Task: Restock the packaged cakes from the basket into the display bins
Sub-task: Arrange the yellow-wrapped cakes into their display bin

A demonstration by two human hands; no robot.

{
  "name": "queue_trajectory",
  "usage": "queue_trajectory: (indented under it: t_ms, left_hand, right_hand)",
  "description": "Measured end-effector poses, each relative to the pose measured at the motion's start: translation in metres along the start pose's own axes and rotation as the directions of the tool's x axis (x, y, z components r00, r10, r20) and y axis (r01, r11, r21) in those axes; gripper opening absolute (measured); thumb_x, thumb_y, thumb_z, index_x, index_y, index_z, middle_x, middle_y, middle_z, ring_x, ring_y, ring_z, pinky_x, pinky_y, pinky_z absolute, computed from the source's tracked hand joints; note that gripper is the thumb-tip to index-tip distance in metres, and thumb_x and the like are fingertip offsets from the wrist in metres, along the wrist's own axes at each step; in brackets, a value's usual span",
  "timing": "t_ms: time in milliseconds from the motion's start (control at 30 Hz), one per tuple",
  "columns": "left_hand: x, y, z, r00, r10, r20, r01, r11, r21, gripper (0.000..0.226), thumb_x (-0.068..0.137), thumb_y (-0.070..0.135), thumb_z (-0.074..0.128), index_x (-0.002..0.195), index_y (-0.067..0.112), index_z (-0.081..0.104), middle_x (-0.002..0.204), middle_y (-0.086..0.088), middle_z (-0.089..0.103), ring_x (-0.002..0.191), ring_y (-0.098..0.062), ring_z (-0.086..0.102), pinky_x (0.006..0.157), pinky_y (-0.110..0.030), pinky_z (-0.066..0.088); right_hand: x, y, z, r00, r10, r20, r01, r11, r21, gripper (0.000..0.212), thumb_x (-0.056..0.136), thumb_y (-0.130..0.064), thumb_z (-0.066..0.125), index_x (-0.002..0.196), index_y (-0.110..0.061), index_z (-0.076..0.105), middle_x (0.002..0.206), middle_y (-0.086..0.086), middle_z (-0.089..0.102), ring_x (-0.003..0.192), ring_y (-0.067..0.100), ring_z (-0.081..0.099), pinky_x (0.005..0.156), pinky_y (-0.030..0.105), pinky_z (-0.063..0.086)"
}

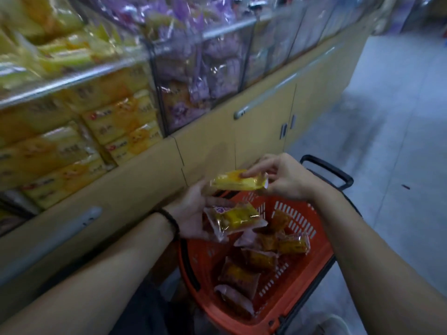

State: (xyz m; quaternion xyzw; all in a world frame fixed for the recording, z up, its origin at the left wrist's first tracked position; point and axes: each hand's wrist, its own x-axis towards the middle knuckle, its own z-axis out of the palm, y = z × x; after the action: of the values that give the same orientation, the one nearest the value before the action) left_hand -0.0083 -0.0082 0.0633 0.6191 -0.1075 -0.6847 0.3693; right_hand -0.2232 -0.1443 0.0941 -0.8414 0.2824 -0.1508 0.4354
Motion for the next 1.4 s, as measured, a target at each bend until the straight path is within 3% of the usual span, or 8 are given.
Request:
queue_trajectory:
  t_ms: [200, 433, 733, 933, 1100, 1200, 1333, 1400]
  left_hand:
    - [-0.059, 0.001, -0.007, 0.979, 0.152, 0.138, -0.168, 0.979, 0.113, 0.055, 0.09, 0.046, 0.072, 0.138, 0.022, 0.062, 0.135, -0.015, 0.068, 0.118, -0.038, 0.067, 0.106, -0.06, 0.05]
    - [-0.116, 0.015, -0.006, 0.942, 0.326, 0.081, -0.335, 0.927, 0.166, 0.052, 0.081, 0.042, 0.082, 0.128, 0.021, 0.072, 0.134, -0.011, 0.069, 0.116, -0.034, 0.07, 0.103, -0.059, 0.053]
    - [-0.183, 0.041, 0.018, 0.793, 0.601, -0.102, -0.579, 0.795, 0.18, 0.038, 0.087, 0.04, 0.081, 0.109, 0.009, 0.08, 0.124, -0.017, 0.068, 0.109, -0.038, 0.071, 0.083, -0.061, 0.062]
    - [-0.23, 0.06, 0.017, 0.761, 0.647, -0.045, -0.59, 0.719, 0.368, 0.027, 0.092, 0.034, 0.076, 0.105, 0.011, 0.081, 0.108, -0.011, 0.079, 0.1, -0.032, 0.076, 0.086, -0.059, 0.062]
    - [-0.269, 0.077, 0.018, 0.702, 0.712, -0.019, -0.606, 0.612, 0.509, 0.022, 0.09, 0.035, 0.077, 0.102, 0.016, 0.081, 0.097, -0.005, 0.081, 0.084, -0.023, 0.079, 0.068, -0.042, 0.063]
    - [-0.293, 0.087, 0.012, 0.675, 0.738, -0.012, -0.619, 0.575, 0.534, 0.03, 0.085, 0.043, 0.082, 0.099, 0.016, 0.082, 0.097, -0.007, 0.08, 0.076, -0.021, 0.077, 0.058, -0.036, 0.06]
    - [-0.316, 0.096, 0.001, 0.639, 0.767, -0.058, -0.659, 0.585, 0.473, 0.073, 0.066, 0.073, 0.083, 0.1, 0.009, 0.082, 0.107, -0.014, 0.079, 0.1, -0.037, 0.076, 0.09, -0.064, 0.059]
    - [-0.326, 0.098, -0.006, 0.624, 0.778, -0.079, -0.67, 0.584, 0.458, 0.084, 0.063, 0.083, 0.077, 0.101, 0.009, 0.082, 0.113, -0.015, 0.078, 0.108, -0.038, 0.073, 0.093, -0.062, 0.058]
  right_hand:
    - [-0.02, -0.044, -0.005, 0.991, -0.129, 0.047, 0.133, 0.988, -0.08, 0.034, 0.08, -0.036, 0.088, 0.107, -0.054, 0.079, 0.131, -0.022, 0.059, 0.12, 0.0, 0.06, 0.099, 0.033, 0.059]
    - [-0.045, -0.091, -0.015, 0.975, -0.221, 0.035, 0.22, 0.975, 0.018, 0.043, 0.084, -0.012, 0.086, 0.115, -0.041, 0.08, 0.119, -0.019, 0.064, 0.107, 0.006, 0.069, 0.089, 0.028, 0.06]
    - [-0.062, -0.146, -0.021, 0.936, -0.353, -0.001, 0.345, 0.916, 0.207, 0.047, 0.087, -0.023, 0.074, 0.133, -0.032, 0.072, 0.12, 0.012, 0.068, 0.102, 0.043, 0.069, 0.087, 0.059, 0.057]
    - [-0.038, -0.188, -0.034, 0.967, -0.193, -0.164, 0.236, 0.922, 0.308, 0.036, 0.091, -0.035, 0.073, 0.127, -0.028, 0.068, 0.103, 0.007, 0.076, 0.08, 0.027, 0.069, 0.064, 0.037, 0.05]
    - [-0.021, -0.246, -0.043, 0.987, -0.161, 0.014, 0.152, 0.954, 0.261, 0.044, 0.087, -0.044, 0.073, 0.124, -0.02, 0.071, 0.083, 0.0, 0.066, 0.06, 0.013, 0.051, 0.05, 0.025, 0.036]
    - [-0.013, -0.27, -0.053, 0.97, -0.236, 0.052, 0.213, 0.936, 0.281, 0.033, 0.089, -0.032, 0.077, 0.108, -0.005, 0.073, 0.081, 0.008, 0.065, 0.058, 0.017, 0.049, 0.049, 0.027, 0.036]
    - [0.0, -0.299, -0.06, 0.96, -0.269, -0.073, 0.271, 0.842, 0.467, 0.028, 0.084, -0.02, 0.085, 0.099, -0.005, 0.067, 0.081, 0.011, 0.067, 0.056, 0.018, 0.056, 0.045, 0.027, 0.042]
    - [0.008, -0.315, -0.059, 0.954, -0.229, -0.192, 0.296, 0.809, 0.508, 0.031, 0.079, -0.023, 0.083, 0.099, -0.006, 0.065, 0.08, 0.009, 0.068, 0.057, 0.018, 0.06, 0.047, 0.028, 0.046]
